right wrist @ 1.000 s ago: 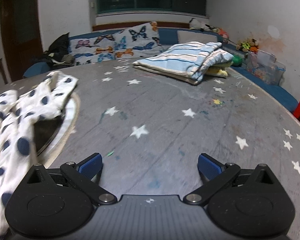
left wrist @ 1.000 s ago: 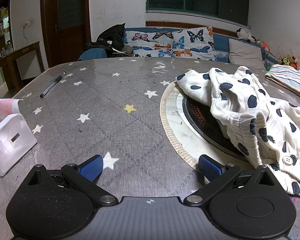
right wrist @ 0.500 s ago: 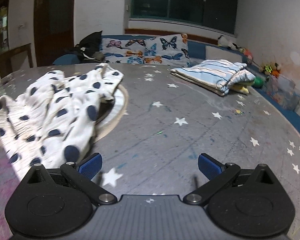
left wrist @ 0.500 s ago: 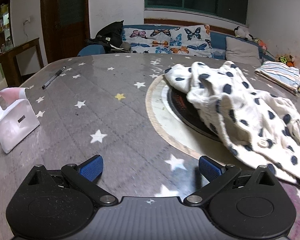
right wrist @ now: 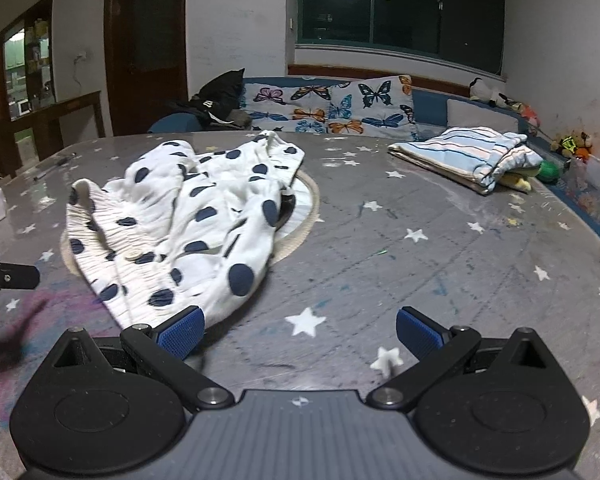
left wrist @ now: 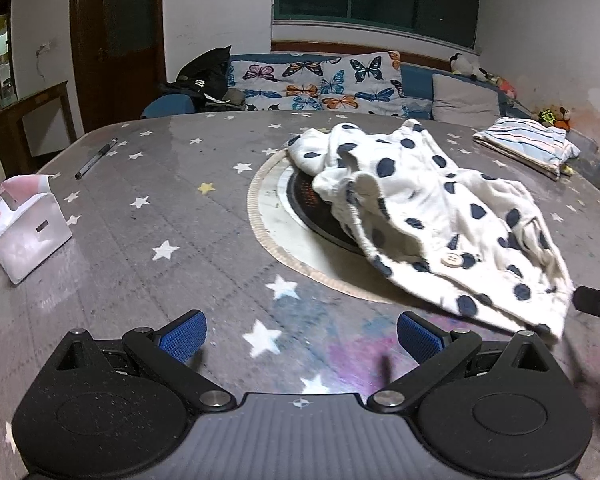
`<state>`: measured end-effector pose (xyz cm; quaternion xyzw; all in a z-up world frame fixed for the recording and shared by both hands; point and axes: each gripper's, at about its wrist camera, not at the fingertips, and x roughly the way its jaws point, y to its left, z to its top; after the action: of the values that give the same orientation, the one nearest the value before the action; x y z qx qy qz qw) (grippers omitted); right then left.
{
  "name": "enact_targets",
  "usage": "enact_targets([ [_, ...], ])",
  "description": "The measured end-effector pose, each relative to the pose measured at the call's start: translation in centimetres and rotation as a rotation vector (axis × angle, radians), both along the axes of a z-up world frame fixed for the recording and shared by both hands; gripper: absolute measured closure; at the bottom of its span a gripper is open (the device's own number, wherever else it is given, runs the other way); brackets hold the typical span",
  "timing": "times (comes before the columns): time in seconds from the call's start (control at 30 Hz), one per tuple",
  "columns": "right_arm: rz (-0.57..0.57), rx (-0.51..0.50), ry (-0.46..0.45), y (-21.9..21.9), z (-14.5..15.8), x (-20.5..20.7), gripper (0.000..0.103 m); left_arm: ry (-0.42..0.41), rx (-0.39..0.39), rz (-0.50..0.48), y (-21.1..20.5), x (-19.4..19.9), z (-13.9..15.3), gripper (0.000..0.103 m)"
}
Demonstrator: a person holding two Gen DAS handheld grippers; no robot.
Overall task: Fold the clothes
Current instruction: 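Approach the crumpled white polka-dot trousers with both grippers open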
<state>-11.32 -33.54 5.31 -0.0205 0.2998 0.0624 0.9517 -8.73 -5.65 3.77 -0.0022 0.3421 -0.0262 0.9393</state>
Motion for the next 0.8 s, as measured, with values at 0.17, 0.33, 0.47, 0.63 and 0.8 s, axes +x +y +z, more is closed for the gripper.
enact_targets([
  [0.17, 0.012, 0.008, 0.001, 0.5, 0.0, -0.6, 0.000, -0.002, 0.005, -0.018, -1.0, -0.7, 0.2, 0.000],
  [0.33, 0.022, 0.005, -0.002, 0.9, 0.1, -1.1, 0.000, 0.002, 0.014, -0.030, -1.5, -1.3, 0.2, 0.000],
  [0.47, 0.028, 0.005, -0.005, 1.1, 0.1, -1.5, 0.000, 0.001, 0.017, -0.035, -1.8, -1.7, 0.3, 0.000],
  [0.63, 0.034, 0.010, -0.008, 1.3, 0.2, -1.9, 0.000, -0.004, 0.020, -0.041, -2.1, -2.1, 0.5, 0.000],
  [0.8, 0.043, 0.018, -0.005, 1.5, 0.2, -2.2, 0.000, -0.008, 0.024, -0.048, -2.5, -2.6, 0.7, 0.000],
])
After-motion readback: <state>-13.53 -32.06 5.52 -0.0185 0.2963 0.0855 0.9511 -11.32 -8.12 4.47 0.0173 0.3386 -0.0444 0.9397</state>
